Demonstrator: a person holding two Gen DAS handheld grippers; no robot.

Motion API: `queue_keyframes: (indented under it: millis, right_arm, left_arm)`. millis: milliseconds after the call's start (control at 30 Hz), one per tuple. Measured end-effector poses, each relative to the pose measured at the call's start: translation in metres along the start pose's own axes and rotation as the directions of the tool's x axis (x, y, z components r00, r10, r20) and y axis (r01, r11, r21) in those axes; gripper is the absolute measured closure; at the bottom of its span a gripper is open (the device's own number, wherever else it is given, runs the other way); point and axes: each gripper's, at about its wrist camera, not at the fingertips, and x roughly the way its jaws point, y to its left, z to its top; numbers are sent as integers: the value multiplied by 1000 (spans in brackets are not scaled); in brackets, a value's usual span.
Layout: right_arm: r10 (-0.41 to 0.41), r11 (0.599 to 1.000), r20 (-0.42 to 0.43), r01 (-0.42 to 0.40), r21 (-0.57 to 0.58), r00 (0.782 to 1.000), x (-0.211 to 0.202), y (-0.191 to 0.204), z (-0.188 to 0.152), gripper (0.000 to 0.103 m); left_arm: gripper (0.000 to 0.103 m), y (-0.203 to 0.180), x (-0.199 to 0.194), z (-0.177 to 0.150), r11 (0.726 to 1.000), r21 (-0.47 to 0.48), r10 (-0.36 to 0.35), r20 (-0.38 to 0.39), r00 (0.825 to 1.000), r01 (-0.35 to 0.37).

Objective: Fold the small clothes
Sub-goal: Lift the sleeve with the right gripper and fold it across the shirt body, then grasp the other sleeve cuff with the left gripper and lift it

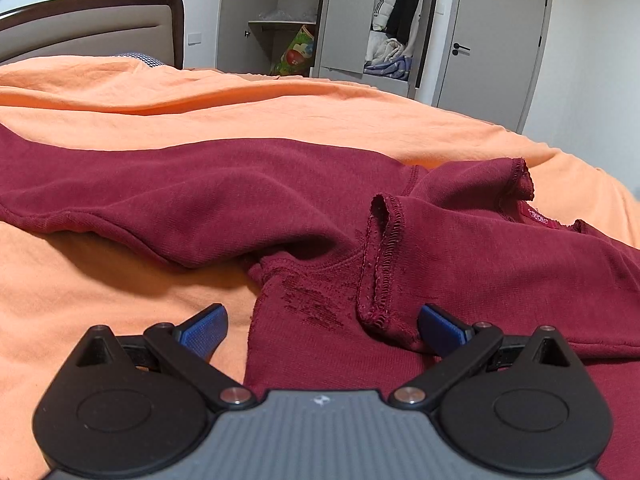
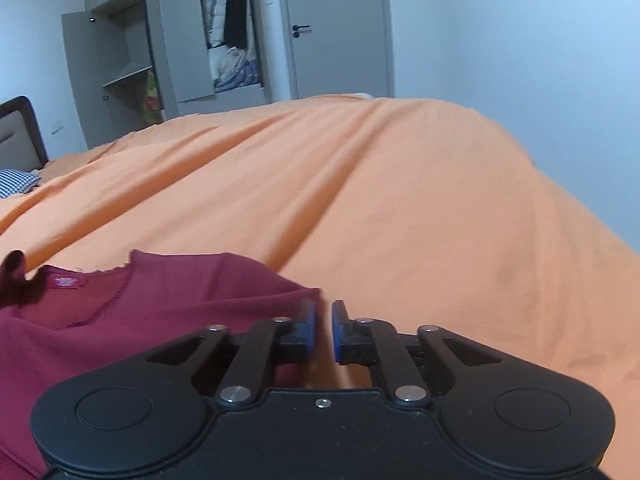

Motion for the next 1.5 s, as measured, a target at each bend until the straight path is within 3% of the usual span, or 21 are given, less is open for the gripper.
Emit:
queue_keyframes:
  millis: [167,333,400,500,733,933,1133,1267,1400,1500]
  right_arm:
    - [12,1000,57,-14,25,998,-36,-11,-5,31]
    - [49,996,45,-46,-70,998,-67,6,-31,5]
    - [12,993,24,-9,-117,1000,-68,12,-44,5]
    - [-116,976,3,114,-184,993,-60,18,-61,3]
    - [-134,985,3,134,-105,991,-64,14,-66,1]
    - [-50,987,30,54,-154,998,-104,28,-65,1]
    - [104,967,-30,-108,-230,994,-145,64,-81,1]
    - [188,945,-43,-193,-265,981,-170,96,-104,1]
    - [223,922,-62,-231,-311,973,-182,124,-124,1]
    - [252,895,-55,-254,-367,966,-190,141,-138,1]
  left_arm:
    - [0,0,0,-2,1000,-3,-3,10,1000,3]
    - [0,0,0,-3,1000,-3,-2,16,1000,2]
    - [0,1,0,-4,1000,-5,-5,18,1000,5]
    - [0,2,-1,-5,1000,-9,-9,25,1000,9]
    - [0,7,-2,-8,999,-26,-28,42,999,29]
    - [0,22,-21,10,998,-23,-57,-41,998,56]
    - [0,75,-56,31,995,-87,-40,2,999,40]
    - [0,136,-69,45,983,-172,70,40,997,-62]
    - [0,203,-69,55,938,-255,244,10,970,-233]
    - [0,245,-76,60,914,-296,301,30,953,-279]
